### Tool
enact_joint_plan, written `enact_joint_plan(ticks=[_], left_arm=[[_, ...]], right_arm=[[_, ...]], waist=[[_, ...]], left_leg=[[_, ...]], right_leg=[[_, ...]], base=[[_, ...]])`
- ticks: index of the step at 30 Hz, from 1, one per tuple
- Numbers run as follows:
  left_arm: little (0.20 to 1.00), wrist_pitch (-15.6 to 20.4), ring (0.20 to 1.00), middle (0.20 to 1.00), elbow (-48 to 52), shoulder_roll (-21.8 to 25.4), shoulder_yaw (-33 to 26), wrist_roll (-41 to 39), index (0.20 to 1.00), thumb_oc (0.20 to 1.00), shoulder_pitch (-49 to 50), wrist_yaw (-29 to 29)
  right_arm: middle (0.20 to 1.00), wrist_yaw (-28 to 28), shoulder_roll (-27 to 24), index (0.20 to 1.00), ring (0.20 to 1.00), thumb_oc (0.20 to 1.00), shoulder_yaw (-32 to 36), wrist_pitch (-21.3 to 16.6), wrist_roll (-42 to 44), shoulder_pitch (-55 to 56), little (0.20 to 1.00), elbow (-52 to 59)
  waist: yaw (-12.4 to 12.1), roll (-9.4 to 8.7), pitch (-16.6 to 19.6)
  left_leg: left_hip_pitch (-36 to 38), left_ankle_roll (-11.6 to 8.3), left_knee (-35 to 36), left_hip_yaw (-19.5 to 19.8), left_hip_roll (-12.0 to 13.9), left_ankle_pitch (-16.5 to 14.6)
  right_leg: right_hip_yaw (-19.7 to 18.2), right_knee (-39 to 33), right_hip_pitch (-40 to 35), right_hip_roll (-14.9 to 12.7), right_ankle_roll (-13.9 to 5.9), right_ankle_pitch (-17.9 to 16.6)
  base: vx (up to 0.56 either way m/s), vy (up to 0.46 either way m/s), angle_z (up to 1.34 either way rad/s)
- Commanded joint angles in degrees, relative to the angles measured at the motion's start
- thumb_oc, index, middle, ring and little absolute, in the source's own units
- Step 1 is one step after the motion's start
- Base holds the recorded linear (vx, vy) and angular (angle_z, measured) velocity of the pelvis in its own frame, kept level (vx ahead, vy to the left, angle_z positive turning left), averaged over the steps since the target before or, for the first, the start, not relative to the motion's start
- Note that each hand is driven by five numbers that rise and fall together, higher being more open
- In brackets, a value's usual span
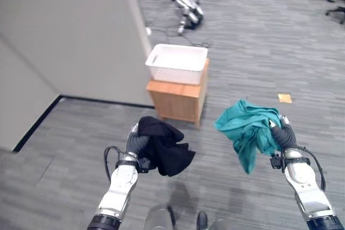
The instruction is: Pick up bed clothes into laundry basket.
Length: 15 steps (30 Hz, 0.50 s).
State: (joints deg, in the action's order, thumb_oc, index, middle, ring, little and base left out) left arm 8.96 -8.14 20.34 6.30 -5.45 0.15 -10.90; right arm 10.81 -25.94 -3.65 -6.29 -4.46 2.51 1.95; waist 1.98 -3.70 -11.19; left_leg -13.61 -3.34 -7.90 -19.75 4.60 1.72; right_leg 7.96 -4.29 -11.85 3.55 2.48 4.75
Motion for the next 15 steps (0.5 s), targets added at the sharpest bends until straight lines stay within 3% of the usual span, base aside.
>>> enact_joint_plan(ticks=[1, 2, 4, 5, 6, 7, 8, 9, 10, 11, 12, 14, 15], left_arm=[[0.2, 4.2, 0.2, 0.2, 5.2, 0.1, -0.8, 0.2, 0.2, 0.2, -2.7, -1.4], [0.2, 4.1, 0.2, 0.2, 5.0, 0.0, -0.5, 0.2, 0.2, 0.2, -2.6, -1.3], [0.2, 3.8, 0.2, 0.2, 4.9, -0.2, -0.5, 0.3, 0.2, 0.2, -2.0, -1.2], [0.2, 3.6, 0.2, 0.2, 4.4, -0.4, -0.1, 0.4, 0.2, 0.2, -0.5, -0.8], [0.2, 3.1, 0.2, 0.2, 3.5, -0.6, 0.6, -0.3, 0.2, 0.2, 0.0, -0.8], [0.2, 2.8, 0.2, 0.2, 2.8, -0.5, 0.9, -0.4, 0.2, 0.2, 0.2, -1.0], [0.2, 2.8, 0.2, 0.2, 2.4, -0.4, 1.0, -0.4, 0.2, 0.2, 0.3, -1.2], [0.2, 2.8, 0.2, 0.2, 2.4, -0.4, 1.0, -0.3, 0.2, 0.2, 0.2, -1.2], [0.2, 2.7, 0.2, 0.2, 1.8, 0.1, 0.7, -0.3, 0.2, 0.2, 0.6, -2.1], [0.2, 2.7, 0.2, 0.2, 1.8, 0.1, 0.6, -0.3, 0.2, 0.2, 0.5, -2.1], [0.2, 2.5, 0.2, 0.2, 1.4, 0.2, 0.6, -0.4, 0.2, 0.2, 0.4, -2.0], [0.2, 2.8, 0.2, 0.2, 1.6, 0.7, 0.9, -0.8, 0.2, 0.2, 0.7, -1.7], [0.2, 2.8, 0.2, 0.2, 1.6, 0.8, 0.8, -0.8, 0.2, 0.2, 0.7, -1.7]], right_arm=[[0.2, 0.1, -2.2, 0.2, 0.2, 0.2, 2.0, -4.5, -1.6, -4.0, 0.2, 7.6], [0.2, -0.2, -2.2, 0.2, 0.2, 0.2, 2.0, -4.9, -2.0, -4.0, 0.2, 8.7], [0.2, -0.8, -2.2, 0.2, 0.2, 0.2, 1.6, -5.2, -2.7, -4.0, 0.2, 10.2], [0.2, -2.1, -2.0, 0.2, 0.2, 0.2, -0.1, -5.5, -5.1, -4.1, 0.2, 11.6], [0.2, -3.6, -1.4, 0.2, 0.2, 0.2, -3.2, -5.5, -8.3, -5.7, 0.2, 12.8], [0.2, -4.1, -1.1, 0.2, 0.2, 0.2, -5.1, -5.2, -9.4, -7.2, 0.2, 13.1], [0.2, -4.2, -1.0, 0.2, 0.2, 0.2, -6.1, -5.1, -10.5, -8.0, 0.2, 13.5], [0.2, -4.2, -1.0, 0.2, 0.2, 0.2, -6.2, -5.1, -10.5, -8.1, 0.2, 13.5], [0.2, -4.5, -0.6, 0.2, 0.2, 0.2, -9.2, -4.8, -12.8, -11.0, 0.2, 14.3], [0.2, -4.5, -0.6, 0.2, 0.2, 0.2, -9.3, -4.7, -12.9, -11.1, 0.2, 14.3], [0.2, -4.5, -0.2, 0.2, 0.2, 0.2, -10.9, -4.8, -14.0, -12.9, 0.2, 14.7], [0.2, -4.2, 0.7, 0.2, 0.2, 0.2, -13.7, -4.5, -15.1, -17.1, 0.2, 15.4], [0.2, -4.2, 0.7, 0.2, 0.2, 0.2, -13.9, -4.5, -15.2, -17.3, 0.2, 15.2]], waist=[[-0.6, 1.63, 0.4], [-0.5, 1.34, 0.5], [-0.7, 1.41, 1.2], [-1.7, 1.26, 2.2], [-2.1, 1.01, 2.1], [-1.9, 0.78, 1.8], [-1.5, 1.19, 1.4], [-1.5, 1.08, 1.5], [-0.9, 2.39, 0.9], [-0.9, 2.55, 1.0], [-1.1, 2.66, 0.9], [-0.7, 3.05, 1.1], [-0.5, 3.15, 1.1]], left_leg=[[5.2, -1.53, 3.8, -3.4, 0.9, 4.9], [6.3, -1.41, 5.3, -5.7, 1.1, 4.9], [7.8, -0.28, 7.1, -6.5, 0.6, 4.6], [9.3, 2.19, 9.0, -5.5, -1.0, 5.2], [12.6, 4.0, 10.8, -4.5, -2.5, 3.6], [14.1, 4.75, 11.5, -3.5, -3.1, 3.3], [15.2, 5.42, 12.1, -1.7, -3.2, 3.0], [15.0, 5.49, 12.1, -1.8, -3.3, 3.0], [17.6, 5.91, 12.9, 0.8, -2.8, 1.9], [17.4, 5.85, 12.9, 0.7, -2.5, 2.1], [18.1, 5.76, 12.9, 1.9, -2.6, 1.4], [18.7, 5.21, 12.9, 5.5, -2.8, 0.7], [18.5, 5.15, 12.9, 5.6, -2.6, 0.8]], right_leg=[[-3.9, -0.7, -2.5, -5.8, -5.65, 1.7], [-3.2, -0.7, -4.0, -6.1, -5.88, 2.5], [-3.1, -0.7, -4.8, -5.9, -6.16, 2.4], [-2.6, 6.0, -3.5, -6.0, -7.27, 1.7], [-0.9, 17.6, 0.4, -7.1, -11.79, -2.4], [-1.7, 23.5, 3.2, -7.7, -13.75, -5.7], [-3.5, 29.7, 6.3, -7.1, -14.26, -7.5], [-3.6, 30.3, 6.8, -7.2, -14.3, -7.2], [-5.8, 36.0, 11.8, -7.2, -13.71, -6.6], [-5.8, 36.0, 12.1, -6.9, -13.56, -6.9], [-5.7, 34.4, 13.3, -8.4, -12.45, -5.5], [-6.9, 27.2, 14.3, -8.5, -9.97, -1.7], [-6.7, 26.9, 14.2, -8.3, -9.86, -2.0]], base=[[0.51, 0.096, -0.38], [0.34, 0.078, -0.3], [0.37, 0.094, -0.09], [0.47, 0.149, 0.05], [0.59, 0.169, 0.19], [0.44, 0.138, 0.19], [0.2, 0.056, 0.67], [0.28, 0.058, 0.98], [0.18, 0.023, 1.35], [0.31, -0.002, 0.95], [0.19, -0.048, 0.83], [0.28, -0.065, 1.05], [0.26, -0.095, 1.52]])
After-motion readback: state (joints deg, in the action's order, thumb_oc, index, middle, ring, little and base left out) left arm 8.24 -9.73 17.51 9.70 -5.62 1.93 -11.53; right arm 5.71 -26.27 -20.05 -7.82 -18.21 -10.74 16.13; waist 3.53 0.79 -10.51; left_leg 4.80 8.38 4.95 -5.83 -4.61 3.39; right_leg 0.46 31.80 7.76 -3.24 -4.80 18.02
